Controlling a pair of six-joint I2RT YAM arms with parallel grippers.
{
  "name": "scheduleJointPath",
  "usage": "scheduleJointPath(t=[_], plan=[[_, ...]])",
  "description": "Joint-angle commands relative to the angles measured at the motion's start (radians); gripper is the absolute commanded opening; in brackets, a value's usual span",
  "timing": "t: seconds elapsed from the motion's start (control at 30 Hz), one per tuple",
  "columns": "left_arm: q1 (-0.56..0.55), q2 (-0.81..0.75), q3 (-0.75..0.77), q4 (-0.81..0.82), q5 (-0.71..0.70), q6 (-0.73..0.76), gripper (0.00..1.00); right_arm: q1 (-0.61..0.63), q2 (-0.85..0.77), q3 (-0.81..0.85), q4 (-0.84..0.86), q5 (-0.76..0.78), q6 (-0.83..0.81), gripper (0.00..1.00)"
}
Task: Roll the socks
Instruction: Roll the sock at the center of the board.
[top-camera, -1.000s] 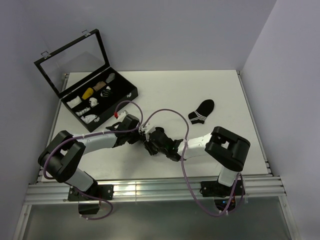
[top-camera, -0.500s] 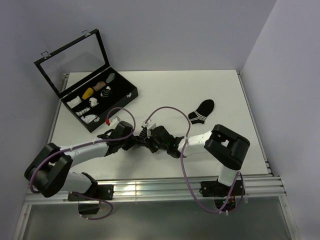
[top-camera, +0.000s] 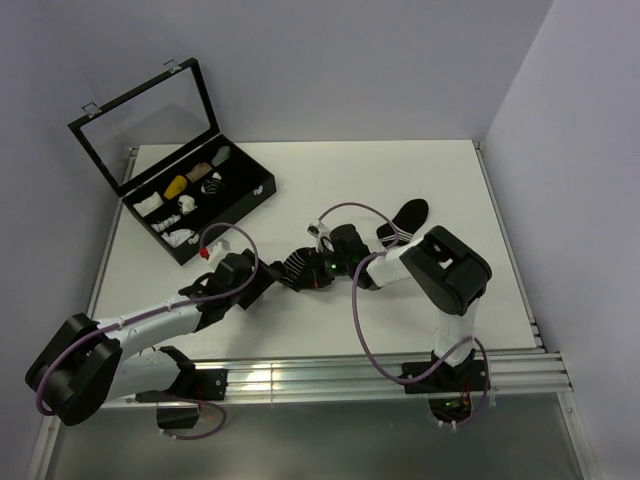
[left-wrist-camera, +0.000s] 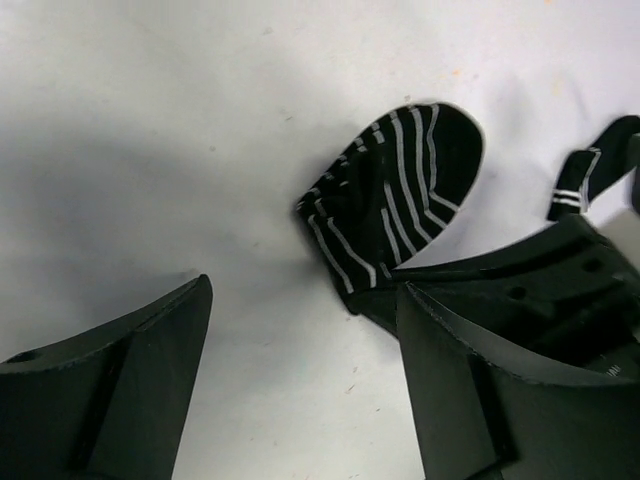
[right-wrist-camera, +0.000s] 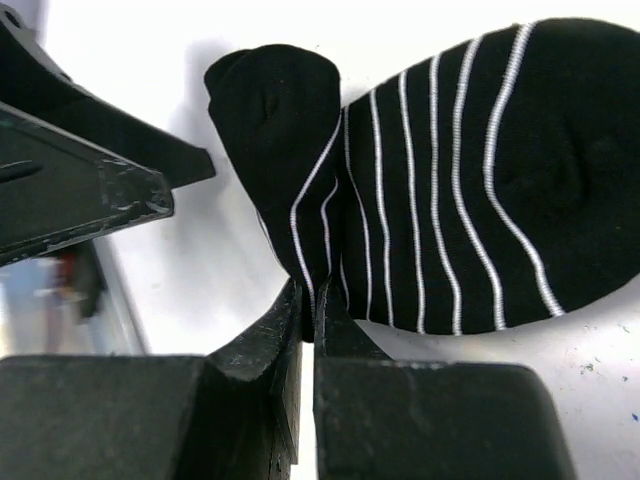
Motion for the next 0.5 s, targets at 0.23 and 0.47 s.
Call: scheduleJointPath(t=[0.23,0.47], plan=[[-0.006,0.143,0.038,0.154,-0.001,0.07,0.74,-0.091,0.109,-0.007,0.096,-0.235,0.228,0.0],[-0.006,0.241,0.081,0.165,-0.001,0.067,0.67,-0.097,0.129,0.009,0.039,-0.227,0.221,0.0]])
